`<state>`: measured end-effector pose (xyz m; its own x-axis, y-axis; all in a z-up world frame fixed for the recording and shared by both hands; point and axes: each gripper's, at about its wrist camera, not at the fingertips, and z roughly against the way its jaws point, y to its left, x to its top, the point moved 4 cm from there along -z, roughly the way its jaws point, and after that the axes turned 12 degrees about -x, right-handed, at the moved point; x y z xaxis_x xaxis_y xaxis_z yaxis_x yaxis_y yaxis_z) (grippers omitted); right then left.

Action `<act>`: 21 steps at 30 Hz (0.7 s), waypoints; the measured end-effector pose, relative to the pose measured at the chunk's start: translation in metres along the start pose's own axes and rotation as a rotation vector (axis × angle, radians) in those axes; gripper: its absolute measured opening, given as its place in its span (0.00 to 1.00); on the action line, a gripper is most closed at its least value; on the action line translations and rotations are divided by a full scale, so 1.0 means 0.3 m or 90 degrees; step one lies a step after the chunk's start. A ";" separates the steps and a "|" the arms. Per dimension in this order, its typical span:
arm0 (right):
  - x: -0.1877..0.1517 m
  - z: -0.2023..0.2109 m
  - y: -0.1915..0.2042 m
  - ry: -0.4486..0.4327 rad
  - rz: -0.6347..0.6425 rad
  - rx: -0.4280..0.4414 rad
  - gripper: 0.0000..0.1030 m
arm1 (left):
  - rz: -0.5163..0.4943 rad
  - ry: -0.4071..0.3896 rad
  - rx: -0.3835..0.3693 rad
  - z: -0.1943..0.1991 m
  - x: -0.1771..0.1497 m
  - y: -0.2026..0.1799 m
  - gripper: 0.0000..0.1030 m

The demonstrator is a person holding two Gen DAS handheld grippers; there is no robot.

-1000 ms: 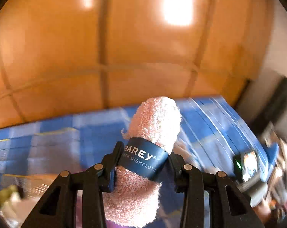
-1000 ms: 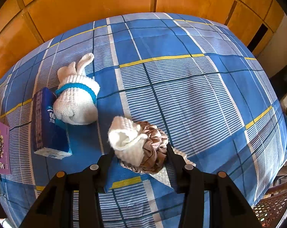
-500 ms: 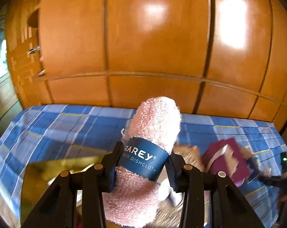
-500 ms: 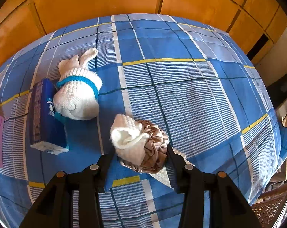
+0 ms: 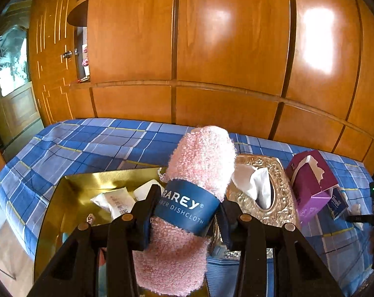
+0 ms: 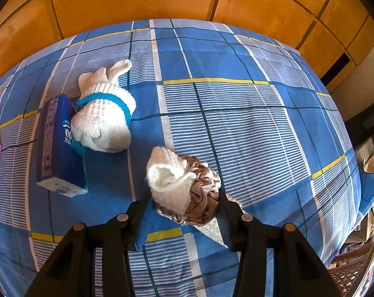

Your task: Organize soft objects

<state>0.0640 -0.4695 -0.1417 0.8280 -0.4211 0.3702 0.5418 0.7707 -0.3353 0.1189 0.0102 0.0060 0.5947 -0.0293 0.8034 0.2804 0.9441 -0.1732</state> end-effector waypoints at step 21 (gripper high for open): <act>-0.003 0.010 0.009 -0.014 0.025 -0.017 0.44 | 0.102 0.048 0.049 0.061 -0.146 0.269 0.42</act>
<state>0.0643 -0.4654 -0.1403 0.8455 -0.3796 0.3755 0.5129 0.7730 -0.3734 0.1015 0.0936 -0.0328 0.6823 0.1012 0.7240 0.1210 0.9611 -0.2484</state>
